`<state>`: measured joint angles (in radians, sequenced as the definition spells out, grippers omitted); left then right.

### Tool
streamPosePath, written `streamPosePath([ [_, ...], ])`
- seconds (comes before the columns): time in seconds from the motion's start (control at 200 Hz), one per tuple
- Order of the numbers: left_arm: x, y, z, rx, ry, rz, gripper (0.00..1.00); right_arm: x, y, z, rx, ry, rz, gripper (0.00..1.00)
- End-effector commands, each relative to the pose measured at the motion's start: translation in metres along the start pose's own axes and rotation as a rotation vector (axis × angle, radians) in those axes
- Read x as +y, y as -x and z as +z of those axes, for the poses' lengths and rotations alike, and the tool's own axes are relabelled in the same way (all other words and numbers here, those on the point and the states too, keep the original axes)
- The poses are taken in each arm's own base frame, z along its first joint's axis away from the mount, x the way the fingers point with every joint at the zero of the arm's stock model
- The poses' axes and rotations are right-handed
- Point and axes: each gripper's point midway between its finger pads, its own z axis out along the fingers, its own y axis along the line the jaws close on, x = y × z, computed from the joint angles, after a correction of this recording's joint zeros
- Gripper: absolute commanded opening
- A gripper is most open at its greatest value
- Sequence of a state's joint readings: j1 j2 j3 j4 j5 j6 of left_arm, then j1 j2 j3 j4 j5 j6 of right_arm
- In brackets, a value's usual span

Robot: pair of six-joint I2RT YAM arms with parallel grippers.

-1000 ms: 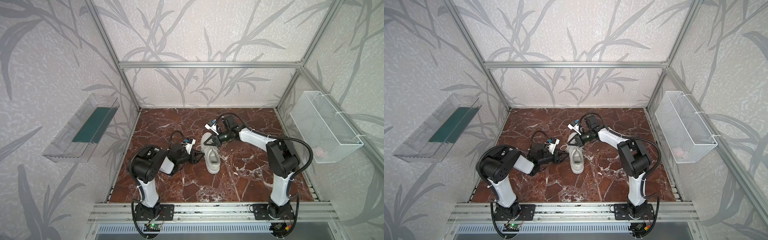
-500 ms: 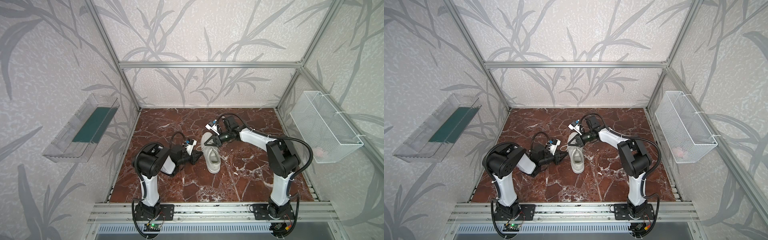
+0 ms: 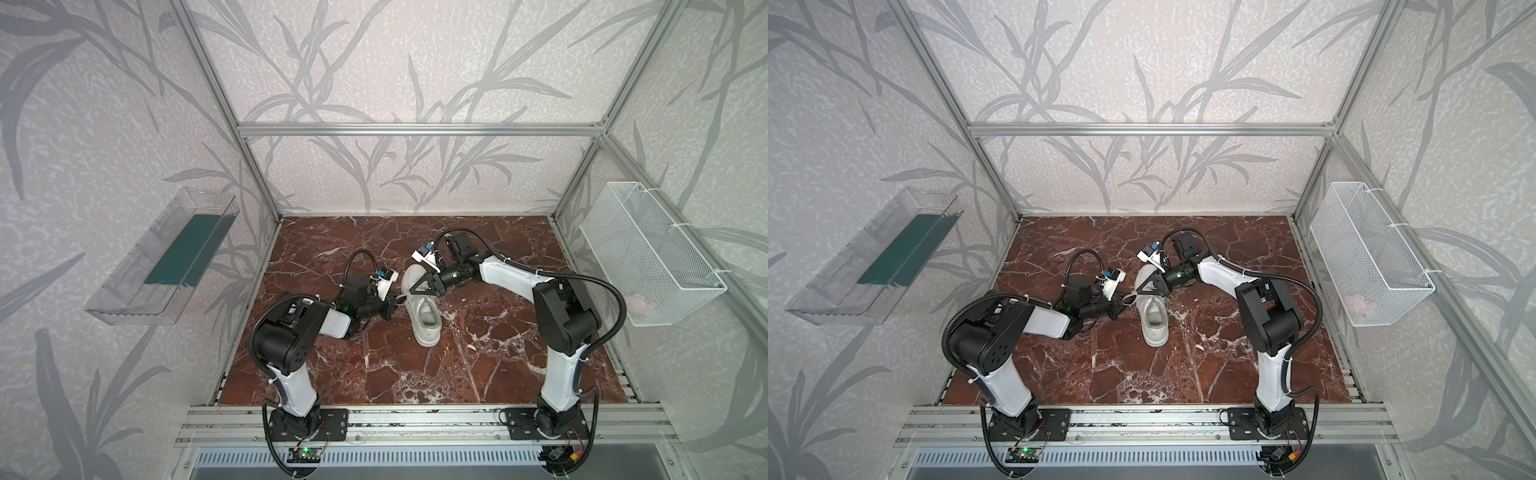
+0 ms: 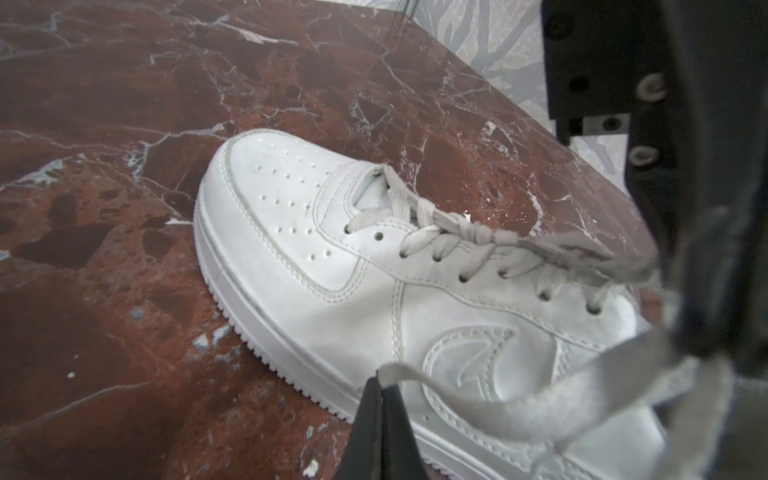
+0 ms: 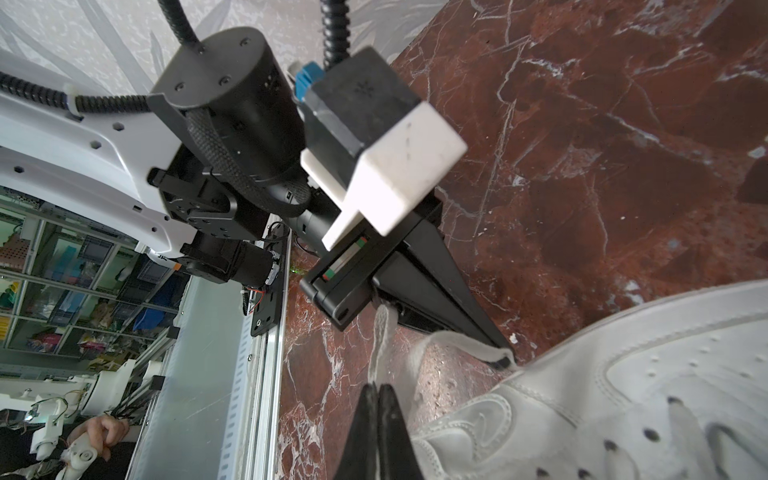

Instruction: Tie the shoes

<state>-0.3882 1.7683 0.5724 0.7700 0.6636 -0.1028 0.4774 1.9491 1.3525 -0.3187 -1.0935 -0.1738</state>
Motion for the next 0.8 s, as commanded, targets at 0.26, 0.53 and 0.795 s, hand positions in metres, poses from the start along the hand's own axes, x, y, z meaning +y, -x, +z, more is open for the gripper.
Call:
streamPosePath([
  [0.26, 0.009, 0.027, -0.001, 0.115, 0.075, 0.124, 0.0, 0.02, 0.004, -0.014, 0.037, -0.038, -0.055, 0.37],
  [0.53, 0.008, 0.046, -0.004, 0.156, 0.081, 0.209, 0.0, 0.011, 0.026, -0.032, -0.056, -0.106, -0.024, 0.53],
  [0.795, 0.002, 0.075, -0.004, 0.135, 0.063, 0.241, 0.0, -0.01, 0.034, -0.036, -0.09, -0.186, 0.017, 0.56],
])
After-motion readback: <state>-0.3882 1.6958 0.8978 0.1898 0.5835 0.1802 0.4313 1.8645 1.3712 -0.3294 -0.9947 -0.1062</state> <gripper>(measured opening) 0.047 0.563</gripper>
